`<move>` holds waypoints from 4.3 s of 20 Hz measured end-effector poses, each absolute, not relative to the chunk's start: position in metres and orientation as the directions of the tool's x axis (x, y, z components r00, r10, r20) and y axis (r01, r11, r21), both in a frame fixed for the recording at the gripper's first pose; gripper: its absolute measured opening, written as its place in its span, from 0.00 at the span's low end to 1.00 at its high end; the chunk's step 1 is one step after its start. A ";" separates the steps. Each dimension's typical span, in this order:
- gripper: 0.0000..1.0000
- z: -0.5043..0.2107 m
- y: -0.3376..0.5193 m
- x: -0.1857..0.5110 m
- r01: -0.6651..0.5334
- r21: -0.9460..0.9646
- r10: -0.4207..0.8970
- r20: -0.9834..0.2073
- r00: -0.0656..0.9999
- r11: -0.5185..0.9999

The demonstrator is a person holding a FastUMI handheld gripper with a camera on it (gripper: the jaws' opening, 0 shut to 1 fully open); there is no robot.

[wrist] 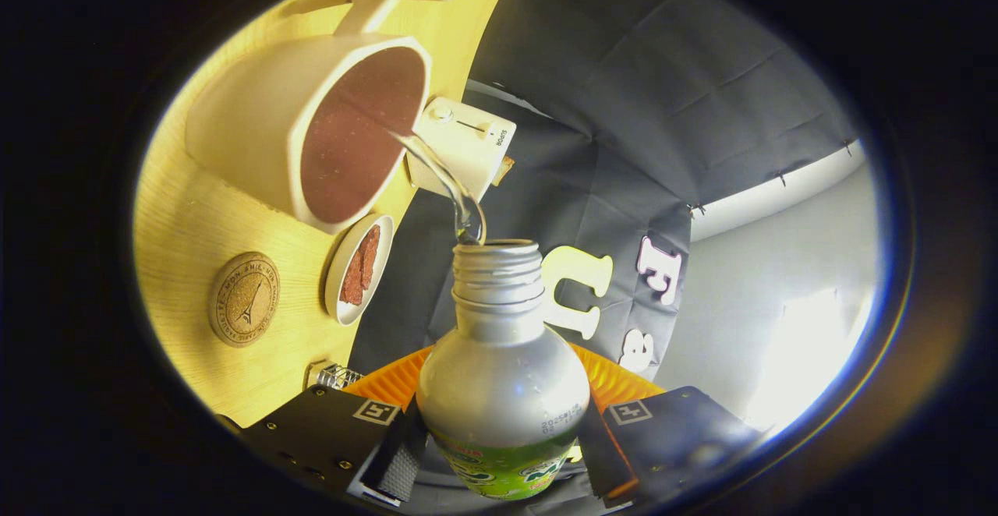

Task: Take the bottle from table, then pour the juice into the cup, finally place the bottle on the coaster

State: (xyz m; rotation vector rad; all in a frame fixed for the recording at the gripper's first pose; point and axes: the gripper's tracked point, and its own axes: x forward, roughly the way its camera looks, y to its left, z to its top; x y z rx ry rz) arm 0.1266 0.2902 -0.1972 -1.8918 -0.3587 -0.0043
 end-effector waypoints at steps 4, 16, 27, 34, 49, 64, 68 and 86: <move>0.81 -0.197 0.291 0.125 0.260 -0.909 0.252 0.181 0.951 -0.326; 0.81 -0.189 0.294 0.124 0.297 -0.856 0.275 0.191 0.942 -0.424; 0.81 -0.189 0.307 0.119 0.396 -0.752 0.354 0.229 0.907 -0.527; 0.81 -0.188 0.307 0.127 0.456 -0.680 0.406 0.247 0.880 -0.574; 0.81 -0.191 0.327 0.112 0.508 -0.605 0.461 0.248 0.852 -0.613; 0.81 -0.199 0.328 0.111 0.488 -0.620 0.451 0.231 0.862 -0.615; 0.81 -0.203 0.330 0.112 0.479 -0.615 0.449 0.219 0.867 -0.626; 0.81 -0.213 0.334 0.114 0.438 -0.656 0.423 0.194 0.885 -0.615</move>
